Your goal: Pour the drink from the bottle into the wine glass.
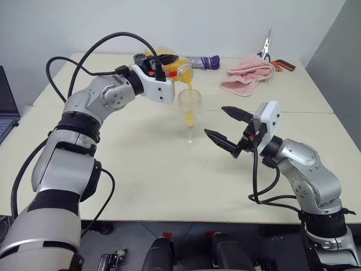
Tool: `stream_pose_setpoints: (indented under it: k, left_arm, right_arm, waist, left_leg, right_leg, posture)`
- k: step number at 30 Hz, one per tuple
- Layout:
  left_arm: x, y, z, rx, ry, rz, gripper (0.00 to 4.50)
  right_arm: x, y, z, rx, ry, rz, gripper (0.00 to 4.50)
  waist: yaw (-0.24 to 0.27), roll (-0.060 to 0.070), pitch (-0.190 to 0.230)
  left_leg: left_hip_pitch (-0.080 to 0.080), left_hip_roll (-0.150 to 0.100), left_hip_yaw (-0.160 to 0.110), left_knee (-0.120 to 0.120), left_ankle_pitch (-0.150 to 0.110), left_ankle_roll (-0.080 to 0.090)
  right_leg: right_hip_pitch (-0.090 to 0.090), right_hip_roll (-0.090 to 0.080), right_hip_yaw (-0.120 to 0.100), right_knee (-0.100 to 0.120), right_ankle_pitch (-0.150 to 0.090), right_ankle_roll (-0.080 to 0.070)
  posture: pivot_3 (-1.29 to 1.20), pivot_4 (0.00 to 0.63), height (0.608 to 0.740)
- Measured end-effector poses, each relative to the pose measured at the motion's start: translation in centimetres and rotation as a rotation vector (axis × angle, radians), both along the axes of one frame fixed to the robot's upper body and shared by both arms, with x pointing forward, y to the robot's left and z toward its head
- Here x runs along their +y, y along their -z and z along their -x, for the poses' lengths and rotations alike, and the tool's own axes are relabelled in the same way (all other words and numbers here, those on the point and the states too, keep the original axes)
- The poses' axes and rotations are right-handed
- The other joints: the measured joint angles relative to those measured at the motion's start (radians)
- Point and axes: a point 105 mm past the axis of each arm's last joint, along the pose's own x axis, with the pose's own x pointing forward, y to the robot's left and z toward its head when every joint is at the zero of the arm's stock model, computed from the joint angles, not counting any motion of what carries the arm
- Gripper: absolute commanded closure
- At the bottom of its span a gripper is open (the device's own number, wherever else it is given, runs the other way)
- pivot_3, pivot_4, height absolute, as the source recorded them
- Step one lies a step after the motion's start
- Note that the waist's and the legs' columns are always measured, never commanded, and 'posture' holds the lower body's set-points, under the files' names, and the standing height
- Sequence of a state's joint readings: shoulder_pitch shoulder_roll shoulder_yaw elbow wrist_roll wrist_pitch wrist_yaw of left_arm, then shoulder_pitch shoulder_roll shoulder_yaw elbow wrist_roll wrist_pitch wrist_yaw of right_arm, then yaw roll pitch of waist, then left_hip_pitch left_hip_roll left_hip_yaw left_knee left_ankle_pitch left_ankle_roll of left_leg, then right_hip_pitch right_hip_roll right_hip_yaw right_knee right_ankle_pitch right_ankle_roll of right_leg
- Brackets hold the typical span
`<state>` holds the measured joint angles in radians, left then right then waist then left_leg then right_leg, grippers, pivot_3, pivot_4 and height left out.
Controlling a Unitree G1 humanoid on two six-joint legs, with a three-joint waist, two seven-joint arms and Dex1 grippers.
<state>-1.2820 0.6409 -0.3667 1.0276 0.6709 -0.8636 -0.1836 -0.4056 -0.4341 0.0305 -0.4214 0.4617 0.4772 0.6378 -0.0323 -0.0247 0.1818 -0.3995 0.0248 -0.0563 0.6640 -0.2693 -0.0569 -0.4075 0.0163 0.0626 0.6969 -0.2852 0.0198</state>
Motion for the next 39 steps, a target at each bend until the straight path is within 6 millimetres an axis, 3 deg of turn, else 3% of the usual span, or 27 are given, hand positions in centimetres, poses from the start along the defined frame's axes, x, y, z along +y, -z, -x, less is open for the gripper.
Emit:
stream_pose_setpoints:
  k: [39]
  left_arm:
    - [0.9,-0.6,-0.3,-0.040,-0.038,-0.012,2.81]
  right_arm:
    - [-0.4,0.8,0.1,0.041,-0.006,-0.050,0.00]
  waist:
    - [0.000,0.000,0.000]
  left_leg:
    - [0.000,0.000,0.000,0.000,0.000,0.000]
  right_leg:
    - [0.000,0.000,0.000,0.001,0.000,0.000]
  posture:
    - [0.00,0.150,0.740]
